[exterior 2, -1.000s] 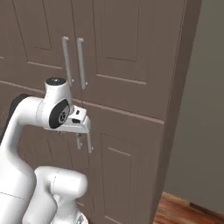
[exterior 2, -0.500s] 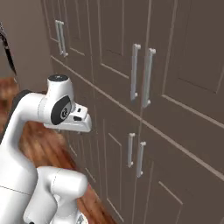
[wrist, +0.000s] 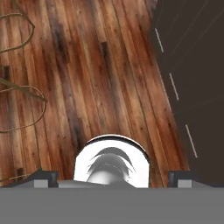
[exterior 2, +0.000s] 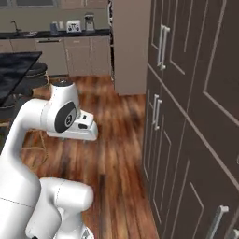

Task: Navigate to the sink.

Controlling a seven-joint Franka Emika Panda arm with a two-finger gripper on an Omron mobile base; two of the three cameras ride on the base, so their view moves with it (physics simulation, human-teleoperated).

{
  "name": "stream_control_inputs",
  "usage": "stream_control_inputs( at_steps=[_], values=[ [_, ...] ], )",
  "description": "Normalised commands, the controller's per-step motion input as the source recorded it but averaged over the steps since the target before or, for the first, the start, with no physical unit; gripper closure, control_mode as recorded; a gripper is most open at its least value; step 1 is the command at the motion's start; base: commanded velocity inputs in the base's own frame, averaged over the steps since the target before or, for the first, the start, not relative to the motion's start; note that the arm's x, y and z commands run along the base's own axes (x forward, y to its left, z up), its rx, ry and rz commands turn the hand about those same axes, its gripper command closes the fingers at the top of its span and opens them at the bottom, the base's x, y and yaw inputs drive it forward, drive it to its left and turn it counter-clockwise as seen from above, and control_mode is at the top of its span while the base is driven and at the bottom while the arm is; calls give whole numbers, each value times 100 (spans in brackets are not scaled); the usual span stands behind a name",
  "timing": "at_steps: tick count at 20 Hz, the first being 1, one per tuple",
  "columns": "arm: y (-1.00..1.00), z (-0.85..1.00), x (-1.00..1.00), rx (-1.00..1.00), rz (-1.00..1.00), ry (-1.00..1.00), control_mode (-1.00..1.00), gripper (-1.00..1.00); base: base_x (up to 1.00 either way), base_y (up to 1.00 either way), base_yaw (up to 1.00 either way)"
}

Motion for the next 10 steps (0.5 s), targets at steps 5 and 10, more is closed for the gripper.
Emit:
stream_control_inputs(
  at_steps=[5,10],
  values=[
    [0,0,0,0,0,0,100,-100,42,55,77],
    [0,0,0,0,0,0,100,-100,88,9,63]
  ],
)
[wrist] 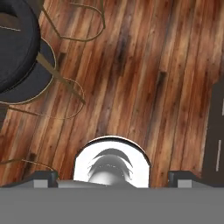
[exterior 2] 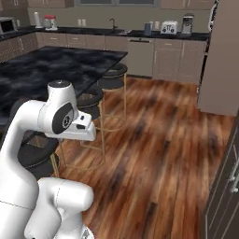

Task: Navigate to the sink.

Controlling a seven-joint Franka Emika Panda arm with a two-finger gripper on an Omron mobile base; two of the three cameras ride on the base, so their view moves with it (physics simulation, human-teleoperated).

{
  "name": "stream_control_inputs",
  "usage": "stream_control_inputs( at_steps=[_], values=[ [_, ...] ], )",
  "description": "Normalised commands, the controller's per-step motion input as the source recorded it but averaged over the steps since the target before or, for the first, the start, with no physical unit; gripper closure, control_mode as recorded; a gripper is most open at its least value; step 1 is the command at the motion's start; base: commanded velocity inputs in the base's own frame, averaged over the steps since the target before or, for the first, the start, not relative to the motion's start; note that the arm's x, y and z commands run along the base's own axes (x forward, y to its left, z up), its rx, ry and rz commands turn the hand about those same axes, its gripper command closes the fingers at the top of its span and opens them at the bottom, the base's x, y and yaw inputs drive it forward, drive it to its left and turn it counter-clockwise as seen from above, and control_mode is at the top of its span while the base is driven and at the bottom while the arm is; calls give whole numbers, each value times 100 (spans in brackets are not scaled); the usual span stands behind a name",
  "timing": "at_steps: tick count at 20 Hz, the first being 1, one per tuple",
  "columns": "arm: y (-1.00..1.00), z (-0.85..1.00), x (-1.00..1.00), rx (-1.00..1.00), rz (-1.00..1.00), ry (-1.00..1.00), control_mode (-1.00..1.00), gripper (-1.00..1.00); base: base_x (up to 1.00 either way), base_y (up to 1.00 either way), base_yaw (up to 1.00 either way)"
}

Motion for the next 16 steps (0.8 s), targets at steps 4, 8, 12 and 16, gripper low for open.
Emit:
stream_control_inputs(
  at_steps=[4,8,12,16],
  values=[
    [0,0,0,0,0,0,100,-100,100,-1,35],
    [0,0,0,0,0,0,100,-100,100,-24,21],
    [0,0,0,0,0,0,100,-100,100,-54,0],
    [0,0,0,0,0,0,100,-100,100,-55,-16]
  ],
)
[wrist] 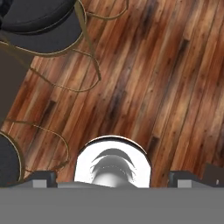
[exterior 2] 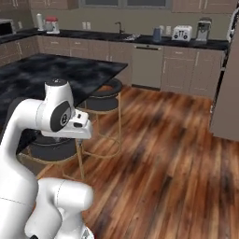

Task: Navigate to the sink.

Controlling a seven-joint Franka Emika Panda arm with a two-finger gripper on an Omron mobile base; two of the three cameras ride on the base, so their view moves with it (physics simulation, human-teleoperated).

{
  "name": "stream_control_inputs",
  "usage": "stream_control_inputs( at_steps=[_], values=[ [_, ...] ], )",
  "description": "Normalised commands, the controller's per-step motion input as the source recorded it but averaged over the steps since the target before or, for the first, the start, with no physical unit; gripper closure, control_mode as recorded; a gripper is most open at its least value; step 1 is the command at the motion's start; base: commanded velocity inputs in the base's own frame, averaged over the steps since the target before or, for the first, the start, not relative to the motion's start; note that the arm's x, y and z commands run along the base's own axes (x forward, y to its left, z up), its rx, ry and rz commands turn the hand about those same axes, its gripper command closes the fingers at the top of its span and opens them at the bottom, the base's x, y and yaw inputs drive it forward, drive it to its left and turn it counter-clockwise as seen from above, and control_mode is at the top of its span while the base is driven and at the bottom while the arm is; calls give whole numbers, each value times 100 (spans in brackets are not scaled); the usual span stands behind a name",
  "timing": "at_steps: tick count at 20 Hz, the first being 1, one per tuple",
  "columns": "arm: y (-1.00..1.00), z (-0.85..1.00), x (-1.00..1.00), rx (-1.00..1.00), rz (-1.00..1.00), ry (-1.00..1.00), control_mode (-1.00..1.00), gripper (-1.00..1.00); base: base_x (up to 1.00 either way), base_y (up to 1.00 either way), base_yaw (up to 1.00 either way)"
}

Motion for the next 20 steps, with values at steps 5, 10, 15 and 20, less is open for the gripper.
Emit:
stream_control_inputs(
  at_steps=[5,10,15,20],
  values=[
    [0,0,0,0,0,0,100,-100,100,-41,-25],
    [0,0,0,0,0,0,100,-100,100,-49,-27],
    [0,0,0,0,0,0,100,-100,100,-47,-28],
    [0,0,0,0,0,0,100,-100,100,-22,-23]
  ],
)
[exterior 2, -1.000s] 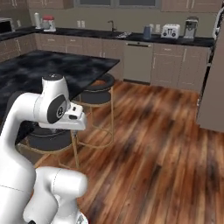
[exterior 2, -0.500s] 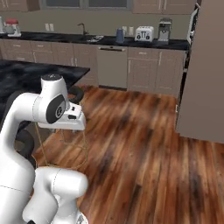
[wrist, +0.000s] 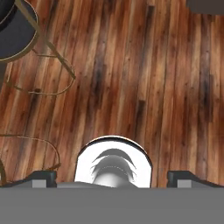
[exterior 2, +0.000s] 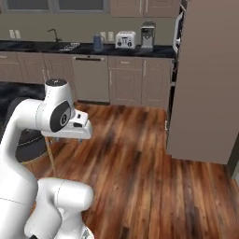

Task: Navigate to the sink.

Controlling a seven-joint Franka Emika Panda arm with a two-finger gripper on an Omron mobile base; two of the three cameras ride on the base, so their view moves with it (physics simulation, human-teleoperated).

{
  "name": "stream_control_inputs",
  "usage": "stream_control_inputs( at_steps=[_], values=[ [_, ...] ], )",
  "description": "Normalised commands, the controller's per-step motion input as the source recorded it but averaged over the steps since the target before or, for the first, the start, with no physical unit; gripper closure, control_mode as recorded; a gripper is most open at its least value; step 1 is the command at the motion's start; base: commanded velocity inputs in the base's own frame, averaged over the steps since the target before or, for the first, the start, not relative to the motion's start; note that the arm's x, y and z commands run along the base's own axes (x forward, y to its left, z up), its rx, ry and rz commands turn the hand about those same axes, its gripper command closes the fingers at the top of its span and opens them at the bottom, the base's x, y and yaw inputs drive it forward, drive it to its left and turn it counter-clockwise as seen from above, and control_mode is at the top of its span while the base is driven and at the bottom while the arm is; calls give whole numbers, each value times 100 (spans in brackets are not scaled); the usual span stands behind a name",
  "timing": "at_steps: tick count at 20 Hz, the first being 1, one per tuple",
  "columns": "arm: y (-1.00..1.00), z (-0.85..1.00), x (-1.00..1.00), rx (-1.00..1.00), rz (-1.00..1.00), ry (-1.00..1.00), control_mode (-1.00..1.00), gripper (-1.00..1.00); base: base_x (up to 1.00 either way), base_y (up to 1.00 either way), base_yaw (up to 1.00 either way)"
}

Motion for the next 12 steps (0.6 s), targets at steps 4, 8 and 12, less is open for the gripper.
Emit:
stream_control_inputs(
  at_steps=[4,8,12],
  values=[
    [0,0,0,0,0,0,100,-100,100,-3,-16],
    [0,0,0,0,0,0,100,-100,100,0,-12],
    [0,0,0,0,0,0,100,-100,100,0,-11]
  ],
)
